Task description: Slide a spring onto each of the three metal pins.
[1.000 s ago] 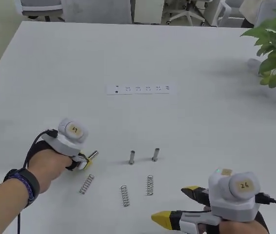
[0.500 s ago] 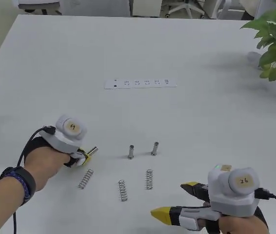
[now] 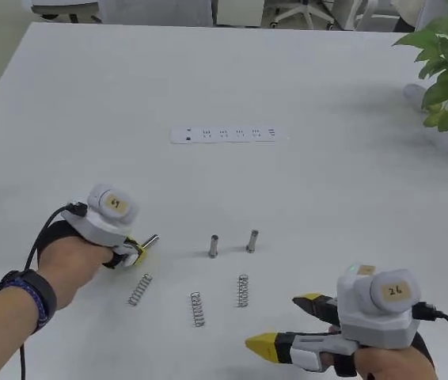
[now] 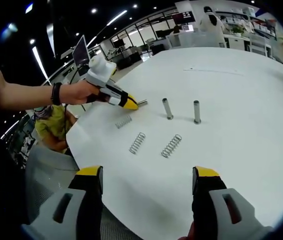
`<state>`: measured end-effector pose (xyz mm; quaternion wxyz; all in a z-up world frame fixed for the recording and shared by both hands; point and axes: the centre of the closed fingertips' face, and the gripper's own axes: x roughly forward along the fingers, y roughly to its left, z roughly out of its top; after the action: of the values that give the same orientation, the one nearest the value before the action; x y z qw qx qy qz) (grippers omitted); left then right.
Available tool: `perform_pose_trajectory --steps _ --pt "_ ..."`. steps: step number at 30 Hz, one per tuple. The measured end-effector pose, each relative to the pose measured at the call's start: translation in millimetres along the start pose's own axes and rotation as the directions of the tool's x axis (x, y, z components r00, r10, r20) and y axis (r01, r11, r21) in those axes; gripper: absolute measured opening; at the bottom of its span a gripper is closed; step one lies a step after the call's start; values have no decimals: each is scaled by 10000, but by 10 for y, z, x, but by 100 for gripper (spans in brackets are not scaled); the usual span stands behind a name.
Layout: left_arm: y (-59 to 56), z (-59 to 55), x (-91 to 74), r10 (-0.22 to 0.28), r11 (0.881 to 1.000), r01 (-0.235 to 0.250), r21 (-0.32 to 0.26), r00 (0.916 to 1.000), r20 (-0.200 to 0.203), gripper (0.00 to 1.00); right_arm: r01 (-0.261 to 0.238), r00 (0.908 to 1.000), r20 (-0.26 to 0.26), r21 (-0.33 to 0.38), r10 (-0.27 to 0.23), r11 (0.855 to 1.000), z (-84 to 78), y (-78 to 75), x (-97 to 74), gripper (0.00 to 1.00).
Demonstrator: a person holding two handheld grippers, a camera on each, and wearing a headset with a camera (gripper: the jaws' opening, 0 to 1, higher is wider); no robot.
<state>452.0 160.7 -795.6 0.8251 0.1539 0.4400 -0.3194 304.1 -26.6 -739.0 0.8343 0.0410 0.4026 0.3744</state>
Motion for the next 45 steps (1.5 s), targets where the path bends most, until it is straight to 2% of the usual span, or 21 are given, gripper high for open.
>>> perform_pose_trajectory --steps 15,24,36,45 --pt "76 -39 -39 46 9997 -41 -231 9997 228 0 -190 9998 -58 -277 188 9994 79 54 77 69" --pt "59 -40 -96 88 9996 -77 -289 9993 376 0 -411 9992 -10 -417 411 9983 179 105 161 67" --pt "88 -41 -176 139 9991 -114 -406 9979 629 0 -689 9973 213 -317 696 9971 339 179 290 60" --pt "82 -68 -253 167 9992 -139 -383 9971 736 0 -1096 9923 589 4 1094 9940 510 267 405 53"
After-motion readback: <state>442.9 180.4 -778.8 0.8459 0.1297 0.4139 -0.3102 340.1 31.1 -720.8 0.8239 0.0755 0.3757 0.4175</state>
